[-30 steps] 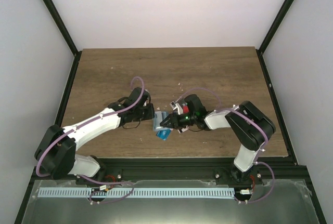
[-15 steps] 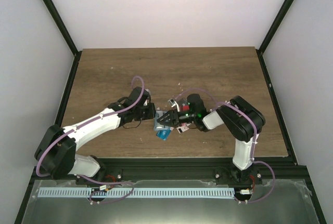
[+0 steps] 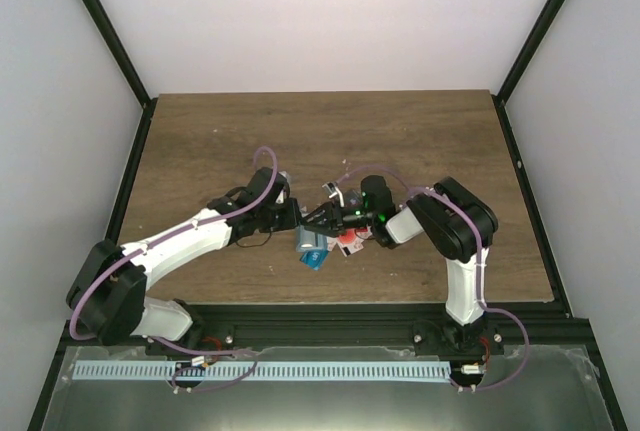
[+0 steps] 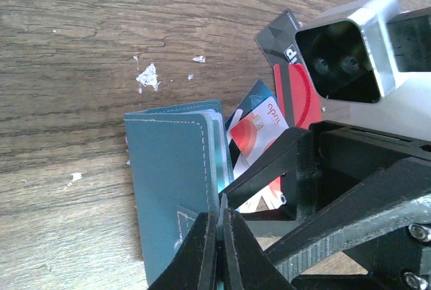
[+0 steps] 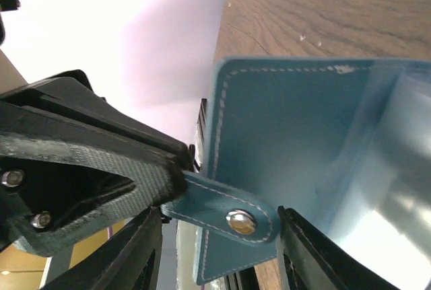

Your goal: Put the credit cards into the card holder

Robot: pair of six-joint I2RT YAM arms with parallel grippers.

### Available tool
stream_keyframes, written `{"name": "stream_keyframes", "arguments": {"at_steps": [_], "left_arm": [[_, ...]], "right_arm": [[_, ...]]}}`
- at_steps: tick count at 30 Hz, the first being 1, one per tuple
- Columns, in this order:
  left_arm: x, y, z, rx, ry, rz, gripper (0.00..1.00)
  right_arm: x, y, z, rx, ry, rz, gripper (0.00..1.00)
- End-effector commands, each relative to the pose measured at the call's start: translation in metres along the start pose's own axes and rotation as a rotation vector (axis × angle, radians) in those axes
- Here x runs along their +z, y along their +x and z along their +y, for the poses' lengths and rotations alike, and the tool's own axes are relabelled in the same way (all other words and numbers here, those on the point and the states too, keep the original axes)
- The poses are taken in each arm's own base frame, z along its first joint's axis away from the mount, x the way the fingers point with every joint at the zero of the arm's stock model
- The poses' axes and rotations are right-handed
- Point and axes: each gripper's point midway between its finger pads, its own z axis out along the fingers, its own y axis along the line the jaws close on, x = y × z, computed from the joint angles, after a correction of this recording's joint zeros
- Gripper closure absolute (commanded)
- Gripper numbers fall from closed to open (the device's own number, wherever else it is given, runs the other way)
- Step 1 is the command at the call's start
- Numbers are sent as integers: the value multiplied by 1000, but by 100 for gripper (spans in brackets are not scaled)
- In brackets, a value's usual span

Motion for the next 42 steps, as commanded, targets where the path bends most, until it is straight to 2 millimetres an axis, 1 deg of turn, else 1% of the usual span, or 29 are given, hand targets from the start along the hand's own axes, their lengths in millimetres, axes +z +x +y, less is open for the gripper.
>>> {"name": "stream_keyframes", "arguments": {"at_steps": [1, 4, 11, 14, 17, 19, 22, 23, 27, 29, 31, 34, 37, 39, 42], "left_arm": [[-1, 1, -4, 19, 24, -2, 96], [0, 2, -3, 19, 21, 0, 96], [1, 3, -1, 19, 14, 2, 96], [2, 3, 0, 21, 9, 2, 96], [2, 3, 2, 26, -1, 1, 96], [3, 3, 4, 26, -10, 3, 94], [7, 5, 5, 26, -14, 17, 76], [7, 6, 5, 26, -16, 21, 66], [5, 6, 6, 56, -26, 23, 37], [3, 5, 7, 62, -38, 19, 27], [-2, 3, 10, 67, -53, 9, 21], [-7, 1, 13, 72, -75, -8, 19], [-11, 1, 18, 76, -98, -19, 20], [-12, 2, 20, 78, -104, -23, 24], [-7, 6, 23, 89, -103, -16, 37]], "right_arm": [[0, -12, 17, -63, -56, -1, 54], [-1, -10, 20, -61, -66, 6, 58], [-3, -8, 21, -60, -63, 3, 75], [-3, -8, 19, -61, -52, -2, 84], [-3, -8, 15, -62, -15, -9, 91], [-4, -9, 4, -38, 49, -15, 96], [-7, -12, -4, -51, 138, -25, 99], [-9, -12, -9, -52, 176, -28, 99], [-22, -14, -23, -85, 319, -39, 99], [-29, -14, -29, -95, 383, -44, 99], [-36, -13, -37, -102, 449, -50, 99], [-47, -15, -48, -110, 543, -62, 99], [-56, -16, -56, -114, 621, -69, 98], [-60, -14, -60, -108, 655, -65, 97], [-64, -13, -64, -103, 686, -66, 95]]}}
